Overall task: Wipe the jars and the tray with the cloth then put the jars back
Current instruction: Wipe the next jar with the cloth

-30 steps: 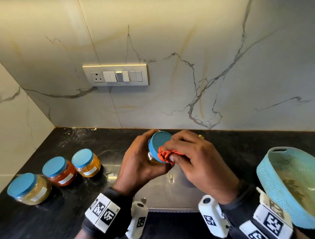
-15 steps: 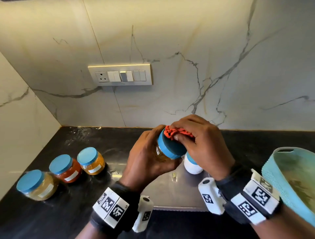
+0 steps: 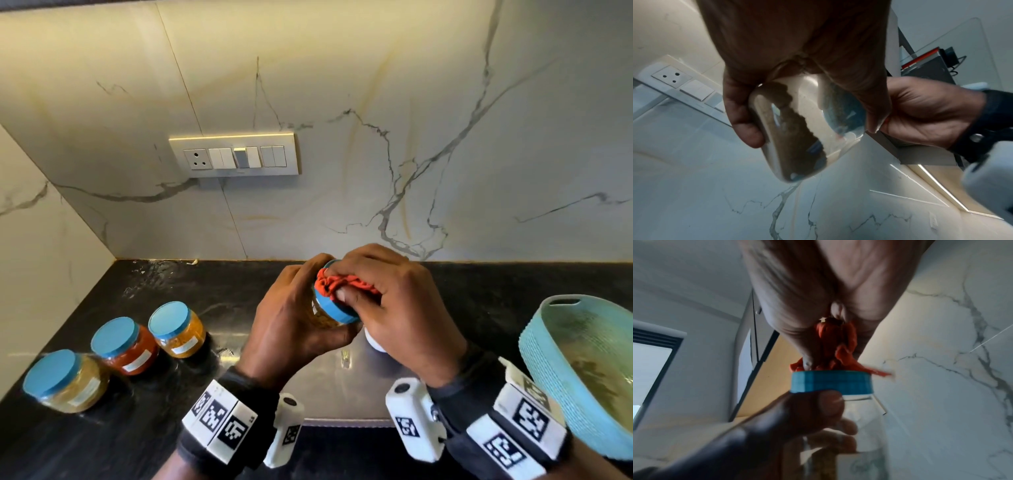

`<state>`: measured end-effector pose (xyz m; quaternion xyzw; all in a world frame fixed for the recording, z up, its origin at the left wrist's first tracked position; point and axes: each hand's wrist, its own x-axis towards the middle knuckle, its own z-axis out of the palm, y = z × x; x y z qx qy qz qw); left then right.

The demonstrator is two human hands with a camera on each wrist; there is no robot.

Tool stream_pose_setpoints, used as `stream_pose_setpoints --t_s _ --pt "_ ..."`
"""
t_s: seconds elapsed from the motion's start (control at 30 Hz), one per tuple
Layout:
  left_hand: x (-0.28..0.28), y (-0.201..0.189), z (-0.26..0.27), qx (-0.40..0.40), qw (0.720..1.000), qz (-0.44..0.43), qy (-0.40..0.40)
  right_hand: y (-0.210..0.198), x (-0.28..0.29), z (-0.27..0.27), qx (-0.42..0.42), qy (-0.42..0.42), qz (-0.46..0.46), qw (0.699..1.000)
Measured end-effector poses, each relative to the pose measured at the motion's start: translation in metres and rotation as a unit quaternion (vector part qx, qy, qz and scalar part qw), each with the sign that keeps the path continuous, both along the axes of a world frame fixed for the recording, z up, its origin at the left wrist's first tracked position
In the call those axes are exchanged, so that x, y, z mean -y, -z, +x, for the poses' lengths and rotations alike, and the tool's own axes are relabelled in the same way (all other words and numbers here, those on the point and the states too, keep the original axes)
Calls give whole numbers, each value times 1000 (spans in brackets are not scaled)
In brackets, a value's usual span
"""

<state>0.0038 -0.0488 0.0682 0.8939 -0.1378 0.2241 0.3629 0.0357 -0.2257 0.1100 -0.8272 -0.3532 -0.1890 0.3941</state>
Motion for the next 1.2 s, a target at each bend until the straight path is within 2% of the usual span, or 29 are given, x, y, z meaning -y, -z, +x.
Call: stream_pose_setpoints --t_s 0.07,0.2,0.23,0.4,0.53,0.6,0.7,0.8,0.9,1.03,1.2 --pt "-3 1 0 -3 1000 8 0 0 2 -1 -1 -19 -5 1000" --pt "-1 3 -1 -9 1000 15 0 6 6 18 -25 76 11 997" --pt "0 3 -1 -8 1000 13 0 6 5 16 -25 77 11 997" --pt "-4 2 -2 -5 1000 -26 -6 3 4 -8 -20 -22 -1 1000" --pt "-1 1 -3 -9 1000 -25 -6 9 13 10 -31 58 6 998" --pt "-2 1 -3 -13 999 -33 -6 9 12 2 -22 43 -2 999" --pt "-7 2 -1 -3 999 -42 -13 6 13 -14 -8 -23 -16 1000" --pt "-7 2 -1 -11 999 -48 -11 9 21 -4 -14 16 -12 1000" --pt "-4 1 -3 -15 999 -30 -8 14 23 1 -27 58 -14 998" --pt "0 -5 -2 -10 999 40 3 7 14 -3 -21 42 11 999" --pt "-2 -9 -2 -24 997 77 13 1 11 -4 3 38 -9 999"
